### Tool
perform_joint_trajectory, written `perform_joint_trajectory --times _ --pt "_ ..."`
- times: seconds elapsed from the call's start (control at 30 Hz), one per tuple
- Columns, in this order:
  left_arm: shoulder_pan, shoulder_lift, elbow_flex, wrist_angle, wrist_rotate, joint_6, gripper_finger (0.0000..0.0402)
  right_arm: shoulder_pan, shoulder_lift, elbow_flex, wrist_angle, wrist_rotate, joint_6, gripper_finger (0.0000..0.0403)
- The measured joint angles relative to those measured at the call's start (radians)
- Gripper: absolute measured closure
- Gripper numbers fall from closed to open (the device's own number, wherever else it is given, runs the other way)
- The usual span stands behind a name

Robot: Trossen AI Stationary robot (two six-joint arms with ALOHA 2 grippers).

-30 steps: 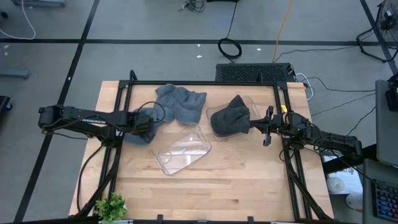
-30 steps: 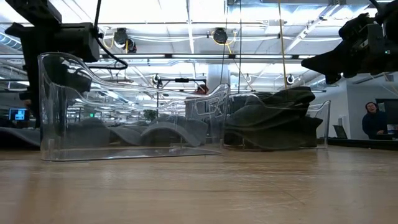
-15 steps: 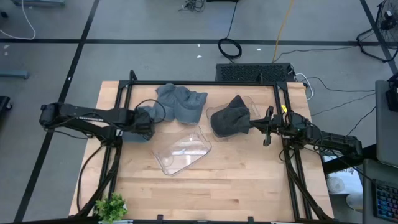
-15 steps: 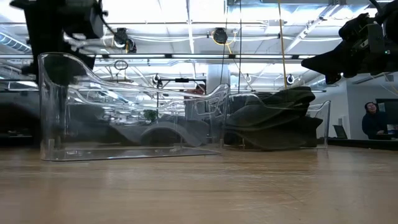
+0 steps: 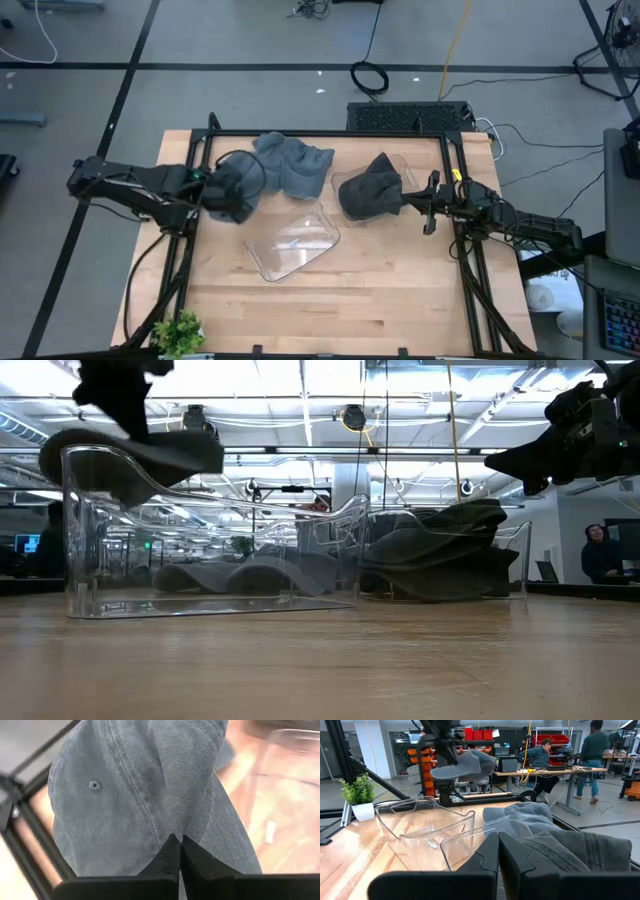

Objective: Pick & Place hat
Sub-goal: Put the bottom blue cap into the bottom transparent bin

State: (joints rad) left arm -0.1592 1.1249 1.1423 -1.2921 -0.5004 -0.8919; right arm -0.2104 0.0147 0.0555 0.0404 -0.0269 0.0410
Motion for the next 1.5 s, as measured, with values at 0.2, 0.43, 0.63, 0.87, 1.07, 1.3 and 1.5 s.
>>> perform_joint_trajectory --times 0.2,0.43,0.63,0.87,1.07,1.3,1.5 --pt "-0.108 0.190 0.152 0.012 -0.016 0.144 0.0401 0.000 0.000 0.000 0.000 0.000 0.000 0.0403" --pt "-0.216 0.458 0.383 0.025 -0.093 0.268 0.0401 0.000 0.000 0.000 0.000 0.000 0.000 0.0403" --pt "-0.310 0.612 0.467 0.109 -0.180 0.373 0.0401 0.000 0.000 0.000 0.000 0.000 0.000 0.0403" --pt "-0.361 0.698 0.420 0.111 -0.227 0.454 0.0401 0.000 0.000 0.000 0.000 0.000 0.000 0.0403" --pt "-0.358 0.700 0.365 0.121 -0.217 0.321 0.0401 0.000 0.000 0.000 0.000 0.000 0.000 0.0403" --pt "-0.357 0.700 0.315 0.266 -0.112 0.366 0.0401 0.000 0.000 0.000 0.000 0.000 0.000 0.0403" --pt "-0.343 0.700 0.270 0.310 -0.087 0.359 0.0401 0.000 0.000 0.000 0.000 0.000 0.000 0.0403"
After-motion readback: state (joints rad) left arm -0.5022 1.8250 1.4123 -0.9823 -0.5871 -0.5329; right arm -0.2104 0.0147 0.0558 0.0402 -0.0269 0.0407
